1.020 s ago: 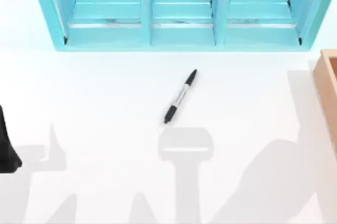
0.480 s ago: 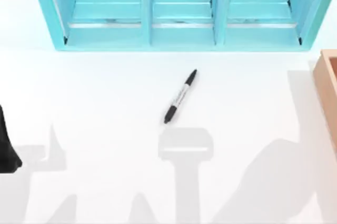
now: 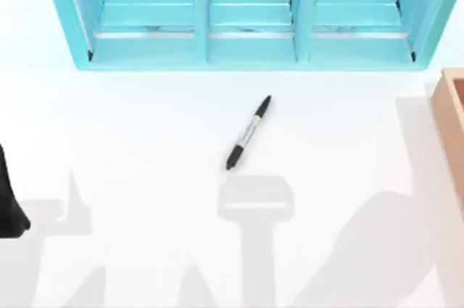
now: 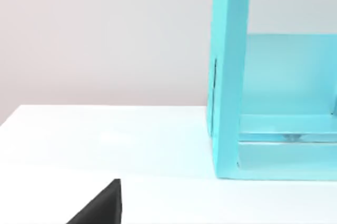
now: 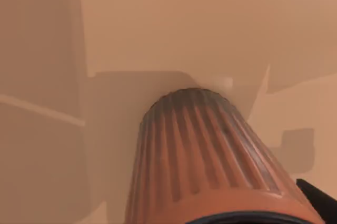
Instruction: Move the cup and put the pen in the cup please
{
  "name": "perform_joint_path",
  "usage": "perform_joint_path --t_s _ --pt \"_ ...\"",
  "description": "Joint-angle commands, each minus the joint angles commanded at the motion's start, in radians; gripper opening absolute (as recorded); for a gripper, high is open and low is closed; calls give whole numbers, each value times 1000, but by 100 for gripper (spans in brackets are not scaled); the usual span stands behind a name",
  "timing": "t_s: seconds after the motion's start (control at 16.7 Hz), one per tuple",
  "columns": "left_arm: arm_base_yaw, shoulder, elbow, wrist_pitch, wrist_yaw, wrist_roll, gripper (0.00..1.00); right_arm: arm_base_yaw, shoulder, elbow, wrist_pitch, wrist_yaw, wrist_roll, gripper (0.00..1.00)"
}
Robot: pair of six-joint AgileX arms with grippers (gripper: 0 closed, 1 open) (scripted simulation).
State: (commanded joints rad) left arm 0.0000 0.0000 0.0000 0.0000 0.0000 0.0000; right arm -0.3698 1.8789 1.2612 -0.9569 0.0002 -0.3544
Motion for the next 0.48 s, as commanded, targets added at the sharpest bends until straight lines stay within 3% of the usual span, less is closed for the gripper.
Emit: perform_joint_path --t_s 0.48 --pt "0 0 0 0 0 0 100 64 -10 71 -74 -1 64 0"
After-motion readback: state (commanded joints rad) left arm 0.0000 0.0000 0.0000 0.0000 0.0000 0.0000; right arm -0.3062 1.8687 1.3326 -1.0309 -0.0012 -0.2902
